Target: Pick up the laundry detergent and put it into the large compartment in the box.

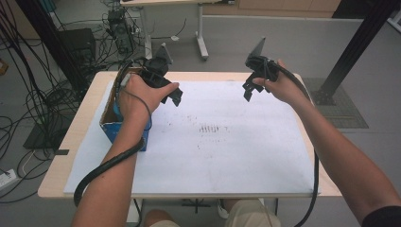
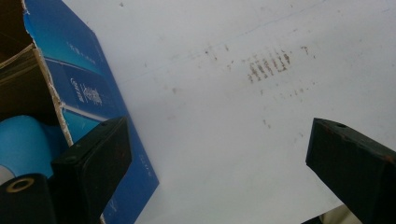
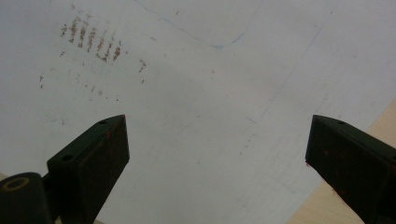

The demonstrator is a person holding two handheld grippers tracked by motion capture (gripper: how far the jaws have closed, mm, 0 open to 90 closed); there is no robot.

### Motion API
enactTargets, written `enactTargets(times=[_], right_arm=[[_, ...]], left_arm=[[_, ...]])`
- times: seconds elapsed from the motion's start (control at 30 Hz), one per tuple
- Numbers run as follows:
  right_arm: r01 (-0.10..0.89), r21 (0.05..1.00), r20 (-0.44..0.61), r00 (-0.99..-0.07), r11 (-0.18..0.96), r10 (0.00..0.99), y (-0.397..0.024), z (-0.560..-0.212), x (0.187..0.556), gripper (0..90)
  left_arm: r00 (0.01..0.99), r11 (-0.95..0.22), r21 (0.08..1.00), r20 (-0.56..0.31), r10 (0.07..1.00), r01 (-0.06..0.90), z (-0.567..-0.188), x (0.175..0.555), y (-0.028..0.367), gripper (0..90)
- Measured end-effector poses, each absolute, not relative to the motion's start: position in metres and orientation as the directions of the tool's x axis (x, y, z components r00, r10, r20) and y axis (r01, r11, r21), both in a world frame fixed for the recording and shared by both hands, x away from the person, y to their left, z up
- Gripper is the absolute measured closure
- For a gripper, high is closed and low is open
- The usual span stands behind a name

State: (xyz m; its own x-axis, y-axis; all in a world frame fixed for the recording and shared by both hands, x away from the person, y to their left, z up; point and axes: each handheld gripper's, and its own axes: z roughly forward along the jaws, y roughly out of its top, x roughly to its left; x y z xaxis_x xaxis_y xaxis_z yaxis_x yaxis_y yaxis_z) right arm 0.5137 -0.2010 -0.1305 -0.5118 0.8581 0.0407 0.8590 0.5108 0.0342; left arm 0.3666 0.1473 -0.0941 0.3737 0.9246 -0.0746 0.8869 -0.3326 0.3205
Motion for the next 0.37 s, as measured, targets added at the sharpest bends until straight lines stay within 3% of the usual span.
enactTargets(times=[0.37], right_arm=[[0.858, 0.038, 0.041, -0.514, 0.513, 0.857, -0.2035, -0.1286, 0.5125, 6.2]], left_arm=[[0.380, -0.336, 0.330, -0.076, 0.922, 0.882, -0.0905, 0.3658, 0.1451, 7.6]])
